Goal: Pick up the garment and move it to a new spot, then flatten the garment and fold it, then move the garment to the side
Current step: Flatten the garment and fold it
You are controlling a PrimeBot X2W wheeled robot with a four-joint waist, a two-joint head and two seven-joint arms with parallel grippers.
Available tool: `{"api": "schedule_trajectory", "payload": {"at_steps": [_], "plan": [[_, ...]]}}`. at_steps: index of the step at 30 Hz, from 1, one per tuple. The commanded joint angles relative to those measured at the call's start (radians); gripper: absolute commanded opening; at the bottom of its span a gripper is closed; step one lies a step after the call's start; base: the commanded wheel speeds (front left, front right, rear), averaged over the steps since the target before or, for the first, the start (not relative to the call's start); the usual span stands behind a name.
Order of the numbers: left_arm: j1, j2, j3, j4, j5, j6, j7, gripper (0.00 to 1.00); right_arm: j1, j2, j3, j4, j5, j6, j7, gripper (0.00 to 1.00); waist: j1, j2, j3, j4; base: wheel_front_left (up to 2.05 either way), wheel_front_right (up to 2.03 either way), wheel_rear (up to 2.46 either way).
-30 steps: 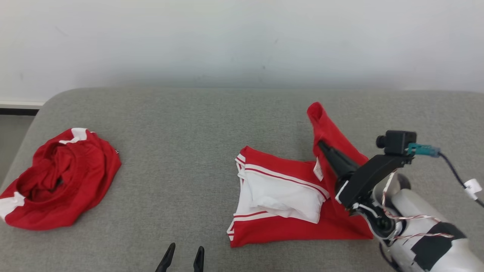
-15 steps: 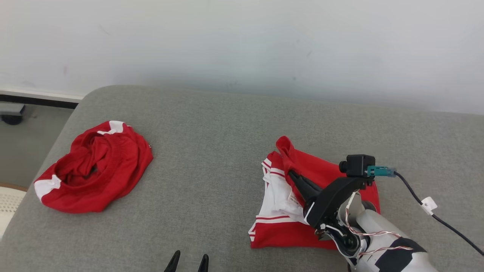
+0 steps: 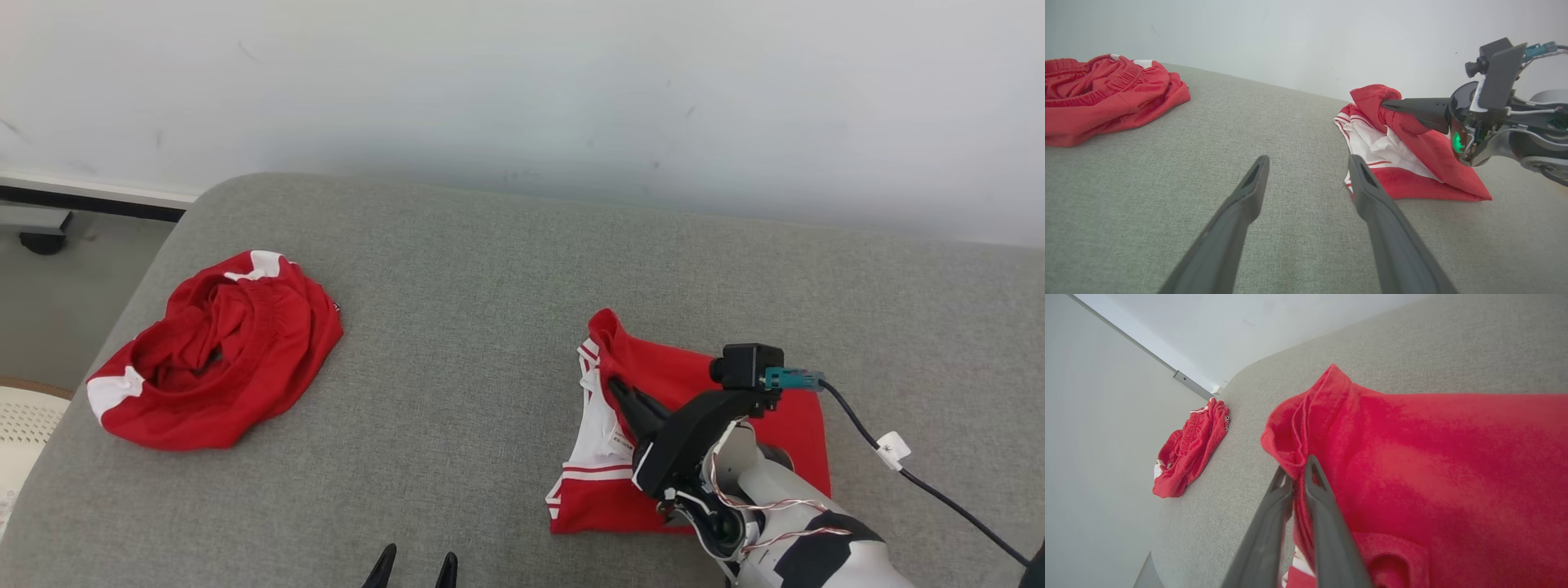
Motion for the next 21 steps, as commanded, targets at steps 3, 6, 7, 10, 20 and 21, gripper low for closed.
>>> {"api": "schedule_trajectory", "payload": {"at_steps": [3,6,7,10,20,21], "plan": [[-0.005,0.0,0.003,-0.003,-0.014,0.006,-0.005,1.0,-0.013,0.028,0.008,0.003,0.03,0.0,-0.006,0.8,0.0,-0.0001,0.01,-0.007,0.0,0.0,0.0],[-0.005,0.0,0.002,-0.001,-0.012,0.007,-0.005,1.0,-0.018,0.041,0.017,-0.014,0.055,0.0,-0.001,1.0,0.0,-0.0001,0.012,-0.013,0.0,0.0,0.0],[-0.007,0.0,0.001,0.001,-0.013,0.008,-0.005,1.0,-0.02,0.041,0.02,-0.021,0.062,0.0,-0.003,1.0,0.0,-0.0001,0.012,-0.015,0.0,0.0,0.0],[-0.01,0.0,0.003,0.003,-0.013,0.011,-0.005,1.0,-0.027,0.034,0.029,-0.043,0.072,0.0,-0.023,1.0,0.0,-0.0001,0.01,-0.024,0.0,0.0,0.0],[0.003,0.0,0.025,-0.012,-0.021,0.018,-0.005,1.0,-0.037,-0.07,0.058,-0.08,0.028,0.0,-0.159,1.0,0.0,-0.0001,0.003,-0.067,0.0,0.0,0.0],[0.005,0.0,0.027,-0.014,-0.023,0.019,-0.005,1.0,-0.033,-0.081,0.058,-0.079,0.024,0.0,-0.171,1.0,0.0,-0.0001,0.002,-0.073,0.0,0.0,0.0]]}}
